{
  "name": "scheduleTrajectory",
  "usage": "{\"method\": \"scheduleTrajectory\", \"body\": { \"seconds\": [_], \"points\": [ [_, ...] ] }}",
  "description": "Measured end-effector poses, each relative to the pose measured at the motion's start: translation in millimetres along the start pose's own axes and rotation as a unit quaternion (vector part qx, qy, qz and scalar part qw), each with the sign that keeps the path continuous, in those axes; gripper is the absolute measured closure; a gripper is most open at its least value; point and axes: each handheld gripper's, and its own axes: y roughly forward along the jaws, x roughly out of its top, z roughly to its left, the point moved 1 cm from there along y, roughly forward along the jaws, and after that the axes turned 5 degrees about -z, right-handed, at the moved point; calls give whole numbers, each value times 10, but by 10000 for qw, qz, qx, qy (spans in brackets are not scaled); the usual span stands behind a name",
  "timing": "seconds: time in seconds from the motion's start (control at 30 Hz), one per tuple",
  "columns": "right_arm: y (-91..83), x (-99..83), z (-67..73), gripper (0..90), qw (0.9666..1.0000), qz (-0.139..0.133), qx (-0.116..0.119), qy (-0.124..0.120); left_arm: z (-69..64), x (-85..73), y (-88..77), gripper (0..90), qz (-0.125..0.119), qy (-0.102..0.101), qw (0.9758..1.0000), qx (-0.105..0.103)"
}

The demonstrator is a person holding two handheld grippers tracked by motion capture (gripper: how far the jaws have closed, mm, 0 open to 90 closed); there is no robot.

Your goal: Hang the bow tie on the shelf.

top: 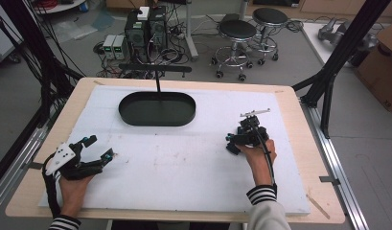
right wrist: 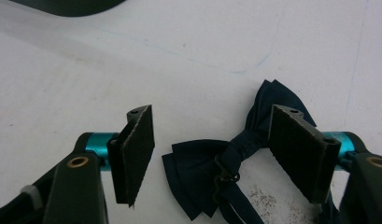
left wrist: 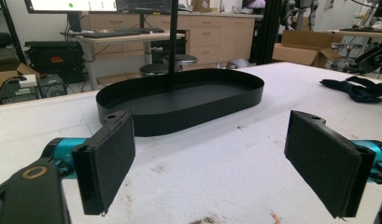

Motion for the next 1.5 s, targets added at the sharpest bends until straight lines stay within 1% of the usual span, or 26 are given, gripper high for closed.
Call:
{"method": "scheduleTrajectory", "body": {
  "seconds": [0.03, 0.07, 0.17, 0.27, 0.3, 0.33, 0.37, 0.4, 0.43, 0.47, 0.5, 0.53, 0.63, 0.73, 0.83, 0.87, 0.93, 0.97, 1.1, 1.27, 1.3, 1.33, 1.4, 1.43, 1.47, 1.5],
  "points": [
    [0, 0, 0, 323, 10000, 0, 0, 0, -1, 0, 0, 168, 0, 1, 10000, -1],
    [28, -5, -4, 348, 9999, 101, -58, 74, -1, 0, 0, 168, -1, 1, 10000, -2],
    [52, -16, -7, 376, 9996, 233, -159, 66, -1, 0, -1, 168, 4, -3, 10000, -5],
    [66, -25, -17, 389, 9993, 308, -169, 99, -1, 0, -2, 168, 3, -5, 10000, -6],
    [85, -33, -24, 398, 9990, 382, -174, 141, -1, 0, 0, 169, -5, -5, 10000, 0],
    [85, -33, -24, 398, 9990, 382, -174, 141, 0, 0, -1, 169, 0, -5, 10000, -7],
    [105, -39, -27, 405, 9986, 464, -168, 209, -1, 0, -2, 169, 3, -5, 10000, -6],
    [105, -39, -27, 405, 9986, 464, -168, 209, -1, 0, -2, 169, 3, -5, 10000, -6],
    [138, -46, -39, 406, 9978, 530, -160, 373, -2, 0, -1, 169, 1, 0, 10000, -6],
    [151, -49, -45, 406, 9972, 575, -165, 444, -1, 0, -2, 169, 10, 13, 10000, -9],
    [151, -49, -45, 406, 9972, 575, -165, 444, -1, 0, -2, 169, 10, 13, 10000, -9],
    [173, -51, -49, 419, 9959, 638, -185, 614, -1, 0, -1, 169, 4, 11, 10000, -5],
    [187, -48, -49, 434, 9956, 648, -209, 645, -1, 0, -1, 169, -7, -5, 10000, -7],
    [199, -53, -47, 470, 9952, 726, -227, 614, -1, 0, -1, 169, -7, -4, 10000, -10],
    [197, -64, -53, 482, 9950, 755, -233, 606, 0, 0, -2, 169, -2, -1, 10000, -12],
    [201, -70, -52, 482, 9945, 801, -239, 636, -1, 0, -2, 169, -3, -2, 10000, -13],
    [233, -91, -59, 505, 9937, 907, -235, 618, -3, -1, -2, 169, -6, 5, 10000, -9],
    [233, -91, -59, 505, 9937, 907, -235, 618, -3, -1, -2, 169, -6, 5, 10000, -9],
    [250, -88, -71, 562, 9934, 941, -302, 577, -1, 0, -3, 169, -5, 2, 10000, -15],
    [265, -98, -83, 568, 9926, 1008, -336, 586, -3, -1, -3, 169, -4, 10, 10000, -11],
    [289, -116, -96, 587, 9909, 1147, -297, 643, -3, -1, -3, 169, 0, 16, 10000, -12],
    [294, -121, -107, 595, 9900, 1148, -254, 777, -3, -1, -3, 170, 0, 16, 10000, -12],
    [291, -122, -134, 639, 9899, 1141, -195, 815, -3, -1, -3, 170, -4, 13, 10000, -10],
    [291, -122, -134, 639, 9899, 1141, -195, 815, -3, -1, -3, 170, -4, 13, 10000, -10],
    [288, -119, -139, 681, 9899, 1151, -148, 821, -3, -1, -3, 170, -3, 10, 10000, -11],
    [291, -118, -135, 682, 9900, 1151, -149, 803, -3, -1, -3, 170, 1, 18, 10000, -11]
  ]
}}
